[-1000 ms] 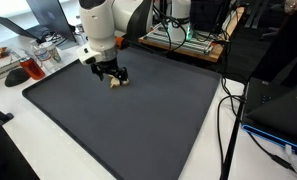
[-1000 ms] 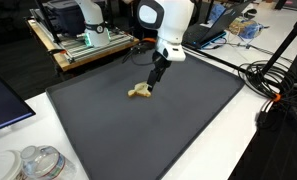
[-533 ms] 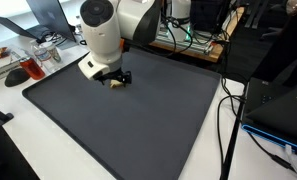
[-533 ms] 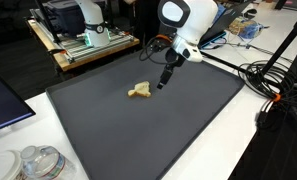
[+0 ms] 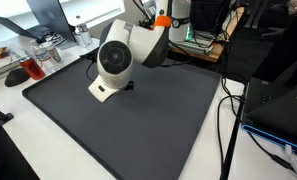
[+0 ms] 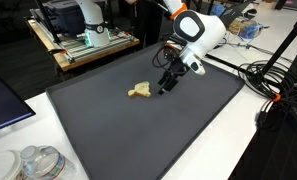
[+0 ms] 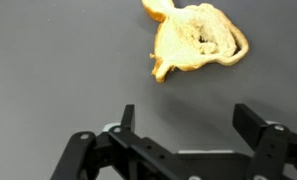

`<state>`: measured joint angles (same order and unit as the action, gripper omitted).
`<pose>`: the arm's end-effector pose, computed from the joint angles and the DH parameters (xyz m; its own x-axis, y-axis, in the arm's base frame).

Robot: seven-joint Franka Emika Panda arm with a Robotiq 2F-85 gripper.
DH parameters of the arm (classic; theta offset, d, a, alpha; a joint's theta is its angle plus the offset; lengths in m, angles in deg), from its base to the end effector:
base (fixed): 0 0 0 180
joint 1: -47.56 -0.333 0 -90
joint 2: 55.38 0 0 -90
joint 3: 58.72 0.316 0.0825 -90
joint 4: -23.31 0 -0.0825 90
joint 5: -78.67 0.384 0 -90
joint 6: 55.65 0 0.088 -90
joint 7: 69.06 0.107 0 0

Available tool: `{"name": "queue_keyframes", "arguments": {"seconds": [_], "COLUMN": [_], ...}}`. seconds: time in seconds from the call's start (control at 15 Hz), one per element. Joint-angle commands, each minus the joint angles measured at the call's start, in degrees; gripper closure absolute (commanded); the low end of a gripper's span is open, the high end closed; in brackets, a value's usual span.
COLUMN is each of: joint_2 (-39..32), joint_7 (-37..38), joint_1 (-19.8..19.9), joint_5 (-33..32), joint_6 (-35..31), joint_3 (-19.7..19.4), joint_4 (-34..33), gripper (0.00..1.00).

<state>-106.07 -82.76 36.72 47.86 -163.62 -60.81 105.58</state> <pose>0.6737 0.0687 0.1430 0.7022 0.4643 -0.5398 0.6697 -0.6882 0.2791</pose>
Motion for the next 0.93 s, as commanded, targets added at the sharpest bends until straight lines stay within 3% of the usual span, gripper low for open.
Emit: {"name": "queue_keyframes", "arguments": {"seconds": [0.0,0.87], "joint_2": [-3.7,6.74], "joint_7": [-1.68,5.61], "joint_1": [-2.28,-5.22], "joint_5": [-4.51,-13.09], "joint_6": [2.53,-1.11], "joint_3": [-0.42,2.21], "joint_4": [-4.19,13.16], "gripper": [0.0,0.0]}}
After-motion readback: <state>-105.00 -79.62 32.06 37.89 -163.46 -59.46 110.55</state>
